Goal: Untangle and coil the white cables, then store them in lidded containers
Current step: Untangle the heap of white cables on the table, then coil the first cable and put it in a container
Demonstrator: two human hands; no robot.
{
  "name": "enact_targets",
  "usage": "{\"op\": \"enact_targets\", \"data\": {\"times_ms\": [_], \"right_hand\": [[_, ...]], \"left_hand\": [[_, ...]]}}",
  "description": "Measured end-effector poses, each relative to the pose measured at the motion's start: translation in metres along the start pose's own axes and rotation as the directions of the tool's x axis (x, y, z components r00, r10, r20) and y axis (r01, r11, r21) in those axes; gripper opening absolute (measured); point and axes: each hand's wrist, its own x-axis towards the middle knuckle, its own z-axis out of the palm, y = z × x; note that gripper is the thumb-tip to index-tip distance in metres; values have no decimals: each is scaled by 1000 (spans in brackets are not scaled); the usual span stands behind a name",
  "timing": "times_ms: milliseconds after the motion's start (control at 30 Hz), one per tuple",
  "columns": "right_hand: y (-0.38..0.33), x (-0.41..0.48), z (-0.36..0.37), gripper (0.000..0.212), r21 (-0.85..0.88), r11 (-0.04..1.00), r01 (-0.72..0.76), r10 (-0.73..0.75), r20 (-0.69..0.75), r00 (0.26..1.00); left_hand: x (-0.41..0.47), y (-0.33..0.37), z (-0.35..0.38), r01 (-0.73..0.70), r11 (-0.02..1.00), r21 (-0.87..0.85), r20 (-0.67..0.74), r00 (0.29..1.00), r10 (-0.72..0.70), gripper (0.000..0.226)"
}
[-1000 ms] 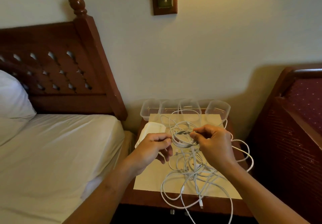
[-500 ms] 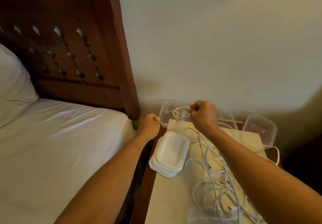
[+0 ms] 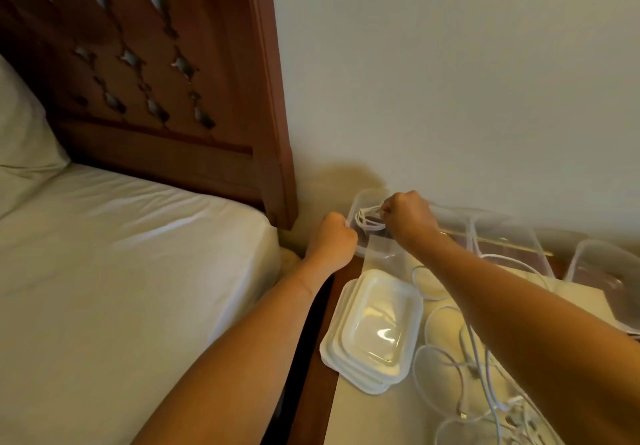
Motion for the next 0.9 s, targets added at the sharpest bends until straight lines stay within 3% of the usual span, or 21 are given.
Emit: {"op": "enact_targets", "data": {"times_ms": [67, 267, 367, 500, 900], "right_hand": [[-3, -2, -1, 19, -120, 990, 72, -63, 73, 995], [-8, -17, -15, 33, -267, 908, 324, -283, 179, 942], [-11, -22, -14, 27, -357, 843, 401, -355, 190, 915], [-10, -21, -5, 18, -330, 866, 375, -329, 188, 925], [-12, -4, 3, 17, -257, 915, 310, -272, 174, 946]], "left_hand": [[-2, 2, 0, -9, 1000, 13, -11, 1000, 10, 24], [-6, 6, 2, 15, 999, -36, -34, 999, -16, 19], [-7, 8, 2, 23, 1000, -12, -31, 999, -23, 14], [-6, 8, 0, 19, 999, 26, -6, 1000, -19, 13], [-9, 10, 0, 7, 999, 46, -23, 1000, -6, 15]]}}
